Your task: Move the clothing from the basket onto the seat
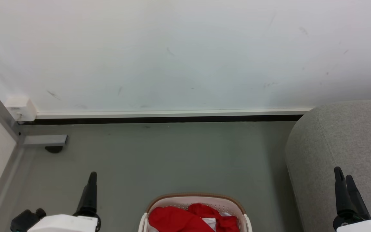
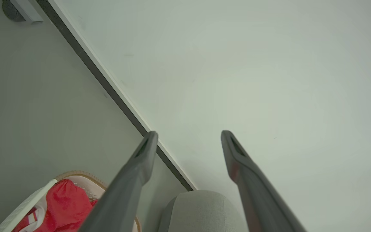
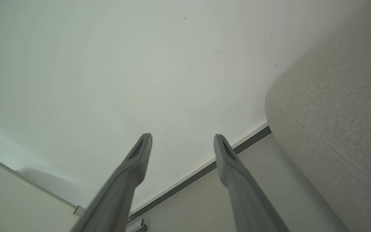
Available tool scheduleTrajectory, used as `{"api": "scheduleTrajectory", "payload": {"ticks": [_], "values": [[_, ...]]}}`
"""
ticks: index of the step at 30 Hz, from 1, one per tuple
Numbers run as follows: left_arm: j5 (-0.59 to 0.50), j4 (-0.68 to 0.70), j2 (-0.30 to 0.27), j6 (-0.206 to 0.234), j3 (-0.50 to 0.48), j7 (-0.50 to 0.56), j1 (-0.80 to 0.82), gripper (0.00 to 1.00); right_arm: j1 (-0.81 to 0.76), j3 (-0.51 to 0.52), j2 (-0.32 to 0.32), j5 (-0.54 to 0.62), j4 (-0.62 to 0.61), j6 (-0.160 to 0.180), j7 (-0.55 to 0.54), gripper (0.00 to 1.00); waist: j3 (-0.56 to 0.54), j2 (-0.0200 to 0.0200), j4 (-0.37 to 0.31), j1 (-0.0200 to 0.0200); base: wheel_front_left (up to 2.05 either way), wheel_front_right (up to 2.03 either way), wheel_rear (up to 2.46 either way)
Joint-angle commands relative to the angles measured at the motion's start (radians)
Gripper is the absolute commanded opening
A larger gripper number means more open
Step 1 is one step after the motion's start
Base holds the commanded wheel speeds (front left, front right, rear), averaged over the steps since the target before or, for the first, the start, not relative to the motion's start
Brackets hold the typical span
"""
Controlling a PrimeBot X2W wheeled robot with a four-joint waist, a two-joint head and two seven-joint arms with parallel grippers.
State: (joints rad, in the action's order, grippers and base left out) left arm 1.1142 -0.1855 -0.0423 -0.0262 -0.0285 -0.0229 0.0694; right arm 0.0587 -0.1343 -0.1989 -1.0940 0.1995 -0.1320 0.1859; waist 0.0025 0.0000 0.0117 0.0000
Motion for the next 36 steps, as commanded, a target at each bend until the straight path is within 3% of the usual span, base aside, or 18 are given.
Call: {"api": "scheduleTrajectory", "payload": {"ticks": [1,12,36], "values": [[-0.033,0.016,-0.007,0.001,0.002,-0.01,0.003,1.0,0.006,0.01,-0.005,0.039,-0.008,0.001,0.005,1.0,0.0,0.0,0.0,0.0,0.0,0.0,0.0],[-0.212,0.027,-0.008,0.014,0.025,-0.051,-0.006,1.0,-0.004,0.032,0.023,0.266,0.004,0.001,0.019,1.0,0.001,0.0,0.005,0.0,0.0,0.0,0.0],[-0.55,0.045,-0.009,0.026,0.06,-0.121,-0.023,1.0,-0.025,0.068,0.066,0.624,0.026,0.001,0.04,1.0,-0.001,0.0,0.015,0.0,0.0,0.0,0.0]]}}
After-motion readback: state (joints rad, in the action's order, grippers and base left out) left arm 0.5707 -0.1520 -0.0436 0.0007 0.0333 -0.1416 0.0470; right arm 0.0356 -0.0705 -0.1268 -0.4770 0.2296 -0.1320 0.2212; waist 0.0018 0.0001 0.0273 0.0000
